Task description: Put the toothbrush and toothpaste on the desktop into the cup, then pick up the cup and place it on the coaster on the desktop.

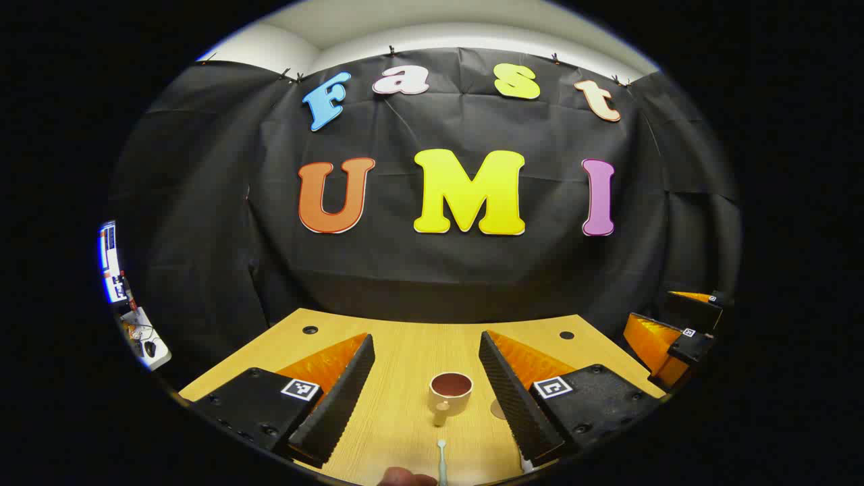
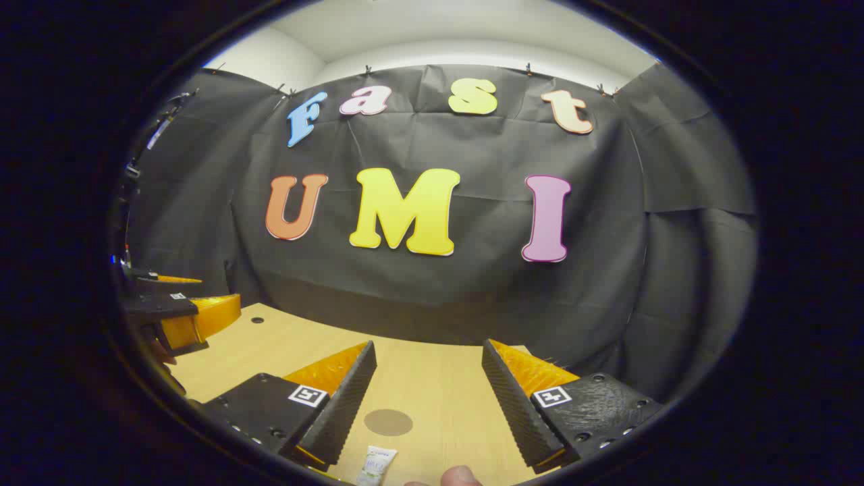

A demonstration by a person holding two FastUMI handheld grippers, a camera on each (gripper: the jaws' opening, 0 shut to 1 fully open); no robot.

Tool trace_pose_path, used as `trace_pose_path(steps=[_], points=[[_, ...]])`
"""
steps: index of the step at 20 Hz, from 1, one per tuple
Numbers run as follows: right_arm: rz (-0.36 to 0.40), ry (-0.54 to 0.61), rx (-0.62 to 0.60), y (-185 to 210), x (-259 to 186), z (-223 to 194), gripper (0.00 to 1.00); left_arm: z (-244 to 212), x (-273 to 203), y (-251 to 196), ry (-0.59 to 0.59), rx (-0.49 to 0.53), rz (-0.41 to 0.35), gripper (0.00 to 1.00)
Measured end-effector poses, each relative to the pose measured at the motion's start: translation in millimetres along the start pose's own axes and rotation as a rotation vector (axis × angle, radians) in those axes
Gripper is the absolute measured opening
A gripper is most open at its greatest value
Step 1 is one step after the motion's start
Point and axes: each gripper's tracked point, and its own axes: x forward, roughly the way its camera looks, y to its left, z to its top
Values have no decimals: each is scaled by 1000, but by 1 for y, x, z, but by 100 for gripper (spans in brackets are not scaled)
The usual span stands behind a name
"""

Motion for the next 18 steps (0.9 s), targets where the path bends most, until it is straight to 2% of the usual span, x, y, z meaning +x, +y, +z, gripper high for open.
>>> trace_pose_path(steps=[1,3,10,11,12,18], points=[[-1,1,-4,0,1,-1,95,-1,1,-2,7,1,-4,99],[2,5,0,1,3,-1,97,0,3,-5,11,1,-12,99],[-1,46,3,4,9,-5,95,-8,9,-6,39,1,-27,99],[-4,49,2,5,9,-6,98,-8,9,-6,42,0,-31,99],[-7,54,4,4,9,-7,95,-9,8,-7,44,3,-35,99],[-7,83,22,8,11,-14,95,-13,8,-10,67,18,-53,99]])
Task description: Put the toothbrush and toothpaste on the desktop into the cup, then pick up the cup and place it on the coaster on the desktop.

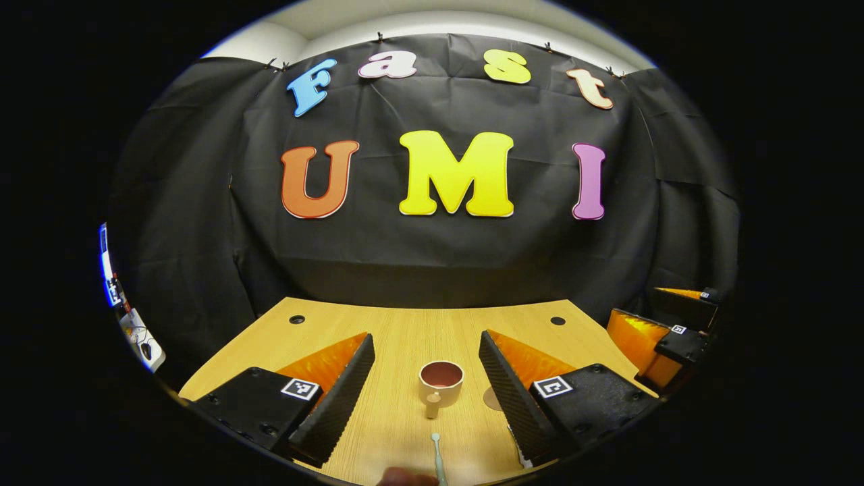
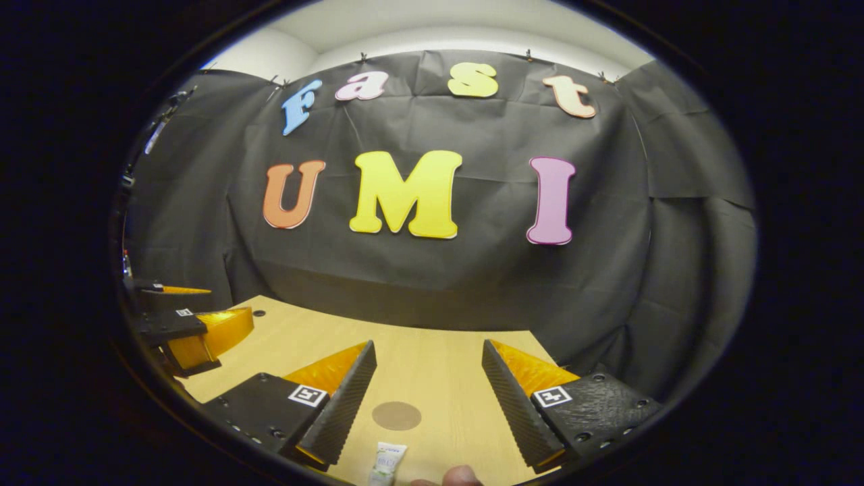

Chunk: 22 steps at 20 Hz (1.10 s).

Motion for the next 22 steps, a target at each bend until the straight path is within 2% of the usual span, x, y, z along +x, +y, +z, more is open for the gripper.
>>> trace_pose_path(steps=[14,18,22], points=[[20,38,-3,9,9,-8,95,-10,4,7,35,-13,8,99],[34,95,-4,11,13,-25,95,-24,4,13,71,-17,15,99],[56,185,-13,14,15,-52,95,-57,4,11,164,-13,-18,99]])
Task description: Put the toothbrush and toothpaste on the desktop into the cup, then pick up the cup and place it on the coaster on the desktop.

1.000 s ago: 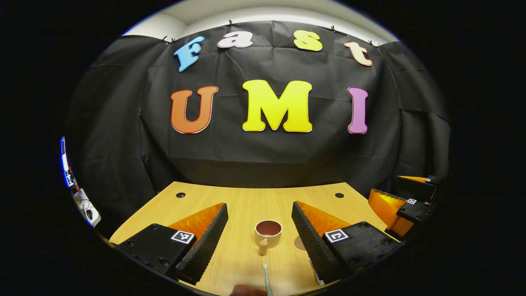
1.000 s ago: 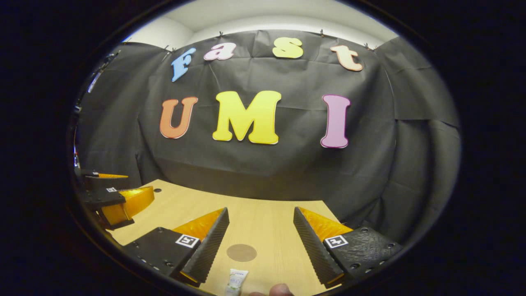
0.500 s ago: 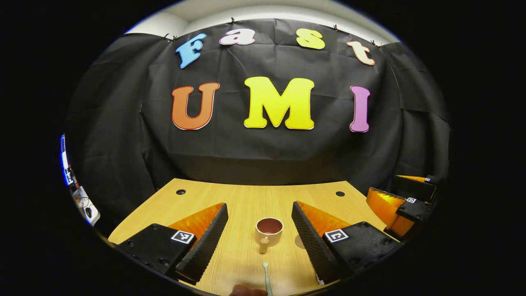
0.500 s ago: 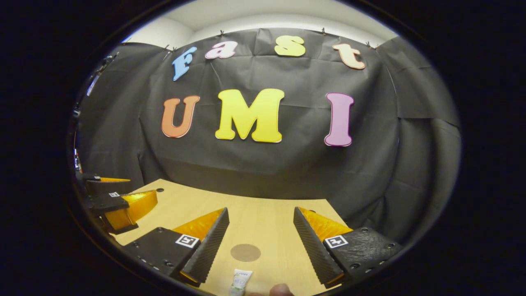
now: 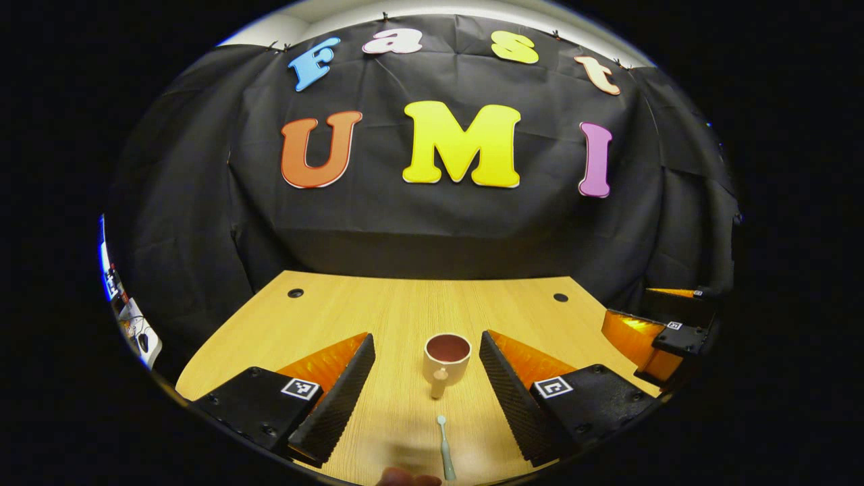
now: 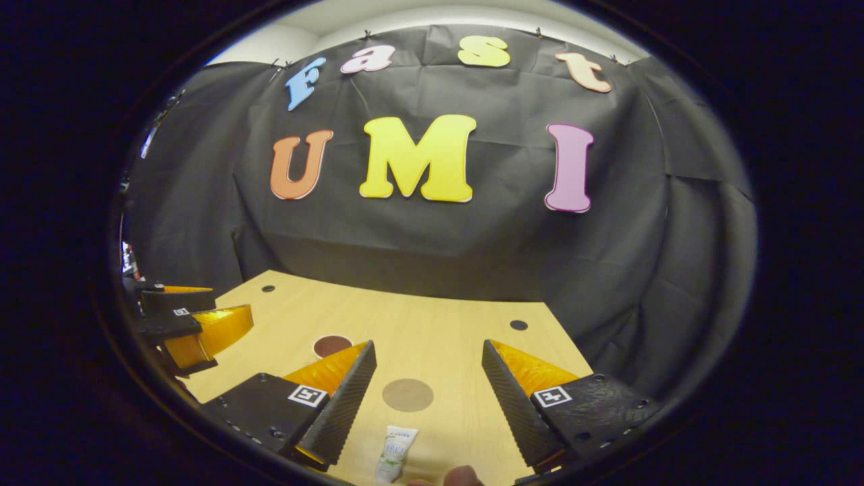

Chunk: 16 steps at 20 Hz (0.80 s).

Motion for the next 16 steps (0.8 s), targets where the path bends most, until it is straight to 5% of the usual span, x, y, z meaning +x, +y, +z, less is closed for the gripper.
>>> trace_pose_path(steps=[16], points=[[69,541,27,22,1,-154,95,-176,-11,-24,661,-64,-87,100]])
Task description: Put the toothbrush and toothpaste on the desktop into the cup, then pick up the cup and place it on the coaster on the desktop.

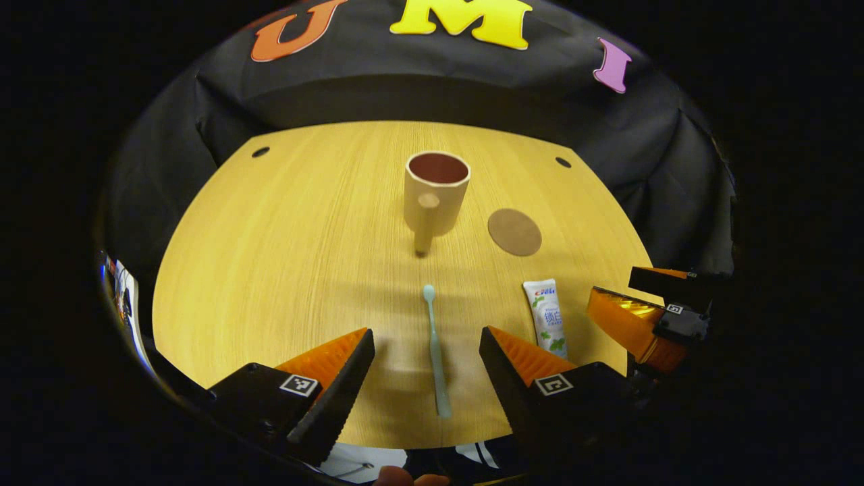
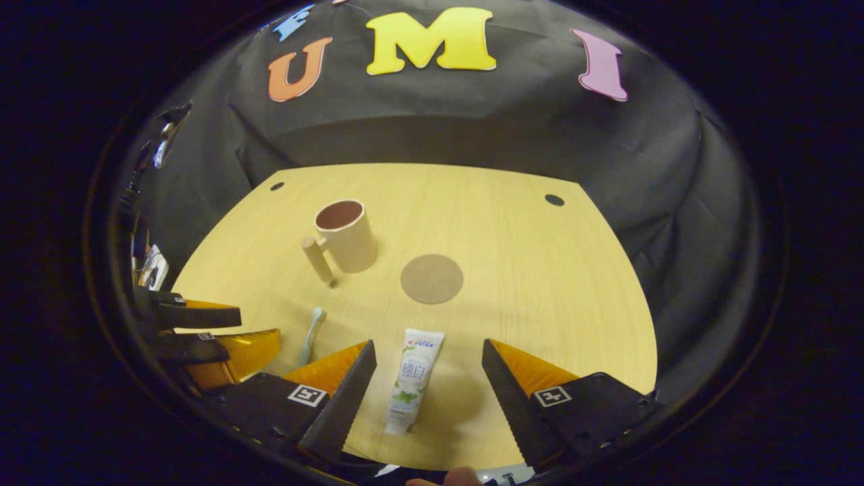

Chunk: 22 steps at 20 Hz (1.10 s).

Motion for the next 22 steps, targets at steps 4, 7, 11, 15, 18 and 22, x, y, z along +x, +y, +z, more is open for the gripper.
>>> trace_pose_path(steps=[4,7,11,15,18,22], points=[[-7,65,4,-1,11,-16,95,-7,23,-3,85,2,-18,100],[-25,112,28,-7,18,-25,95,-19,28,-1,135,11,6,100],[-31,147,55,-9,21,-32,94,-26,39,-3,209,-13,13,92],[-37,149,64,-10,22,-33,95,-26,42,0,235,-7,22,71],[-40,146,71,-9,23,-32,94,-33,45,-2,266,-8,18,48],[-41,146,69,-8,25,-32,94,-39,49,-8,293,-40,2,32]])
